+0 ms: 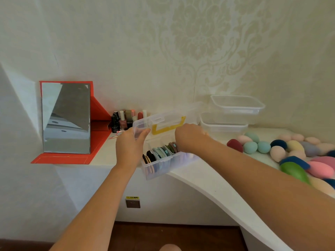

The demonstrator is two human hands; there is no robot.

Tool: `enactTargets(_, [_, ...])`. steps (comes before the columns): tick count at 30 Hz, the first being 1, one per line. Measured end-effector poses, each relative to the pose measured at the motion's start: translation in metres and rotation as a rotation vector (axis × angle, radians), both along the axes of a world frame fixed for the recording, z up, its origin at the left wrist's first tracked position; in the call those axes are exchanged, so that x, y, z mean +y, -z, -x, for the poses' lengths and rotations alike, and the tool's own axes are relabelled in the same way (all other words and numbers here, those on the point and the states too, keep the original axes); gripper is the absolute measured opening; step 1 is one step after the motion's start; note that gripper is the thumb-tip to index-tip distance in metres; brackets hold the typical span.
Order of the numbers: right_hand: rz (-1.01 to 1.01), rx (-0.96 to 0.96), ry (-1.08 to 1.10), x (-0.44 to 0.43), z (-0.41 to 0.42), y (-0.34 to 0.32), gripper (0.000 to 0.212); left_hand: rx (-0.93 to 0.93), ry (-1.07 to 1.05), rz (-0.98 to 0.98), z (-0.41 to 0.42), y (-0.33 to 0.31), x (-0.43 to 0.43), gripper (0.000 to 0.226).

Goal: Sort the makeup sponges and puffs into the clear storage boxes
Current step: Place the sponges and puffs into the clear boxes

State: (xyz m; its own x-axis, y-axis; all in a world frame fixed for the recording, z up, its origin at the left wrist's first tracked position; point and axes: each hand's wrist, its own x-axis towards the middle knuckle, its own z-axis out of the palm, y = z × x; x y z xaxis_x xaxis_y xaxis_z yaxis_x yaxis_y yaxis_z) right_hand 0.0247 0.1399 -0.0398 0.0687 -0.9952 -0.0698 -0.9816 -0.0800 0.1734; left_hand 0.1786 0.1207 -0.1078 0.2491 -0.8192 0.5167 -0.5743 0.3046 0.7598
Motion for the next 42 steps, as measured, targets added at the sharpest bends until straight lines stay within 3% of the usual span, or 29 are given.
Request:
enactTargets(2, [-0.098, 0.065, -0.01, -0.005, -0.004, -0.006, 0.022, -0.004, 0.008, 0.004, 0.0, 0.001, 0.0, 0.026])
enactTargets(4, [-0.102, 0.115, -0.012, -0.008, -0.006, -0.007, 0.01, -0.01, 0.009, 0.008, -0.001, 0.001, 0.001, 0.025])
enactTargets(6, [-0.067, 0.143, -0.008, -0.012, -0.007, -0.005, 0.025, -0.012, 0.008, 0.008, 0.0, 0.001, 0.001, 0.024])
enactTargets(9, [-0.057, 0.106, 0.007, -0.015, -0.006, -0.004, 0.011, -0.019, 0.005, 0.011, 0.0, 0.0, 0.001, 0.024])
enactTargets(15, [-0.22, 0.031, -0.05, -0.011, 0.022, -0.008, 0.035, -0.013, 0.016, 0.018, 0.001, 0.0, 0.004, 0.024])
enactTargets(18, [-0.373, -0.115, -0.097, 0.0, 0.039, -0.016, 0.032, -0.023, 0.033, 0.018, 0.001, -0.001, 0.006, 0.024])
enactTargets(20, [-0.248, -0.322, -0.136, 0.005, 0.054, -0.024, 0.02, -0.033, 0.049, 0.024, 0.0, 0.0, 0.006, 0.024])
enactTargets(22, [0.06, -0.518, -0.159, 0.009, 0.074, -0.035, 0.005, -0.039, 0.063, 0.025, -0.001, 0.001, 0.005, 0.025])
enactTargets(24, [0.283, -0.445, -0.198, 0.008, 0.093, -0.042, 0.048, -0.005, 0.088, 0.018, -0.001, -0.002, 0.003, 0.024])
enactTargets(26, [0.313, -0.331, -0.251, 0.008, 0.104, -0.038, 0.085, -0.003, 0.12, 0.002, -0.001, -0.005, 0.001, 0.025])
enactTargets(30, [0.235, -0.263, -0.339, 0.007, 0.112, -0.014, 0.101, -0.094, 0.265, -0.085, -0.007, -0.013, -0.001, 0.031])
enactTargets(32, [0.189, -0.252, -0.354, 0.009, 0.113, -0.005, 0.099, -0.195, 0.378, -0.231, -0.019, -0.017, -0.004, 0.049])
enactTargets(34, [0.172, -0.229, -0.382, 0.01, 0.112, 0.005, 0.091, -0.41, 0.463, -0.411, -0.035, -0.025, -0.005, 0.074])
enactTargets(38, [0.151, -0.28, -0.399, 0.012, 0.114, 0.024, 0.086, -0.474, 0.687, -0.739, -0.058, -0.053, 0.005, 0.075])
enactTargets(40, [0.149, -0.292, -0.404, 0.013, 0.115, 0.031, 0.083, -0.562, 0.614, -0.708, -0.057, -0.067, 0.015, 0.076])
enactTargets(42, [0.146, -0.288, -0.403, 0.013, 0.115, 0.037, 0.079, -0.697, 0.526, -0.618, -0.04, -0.073, 0.028, 0.093])
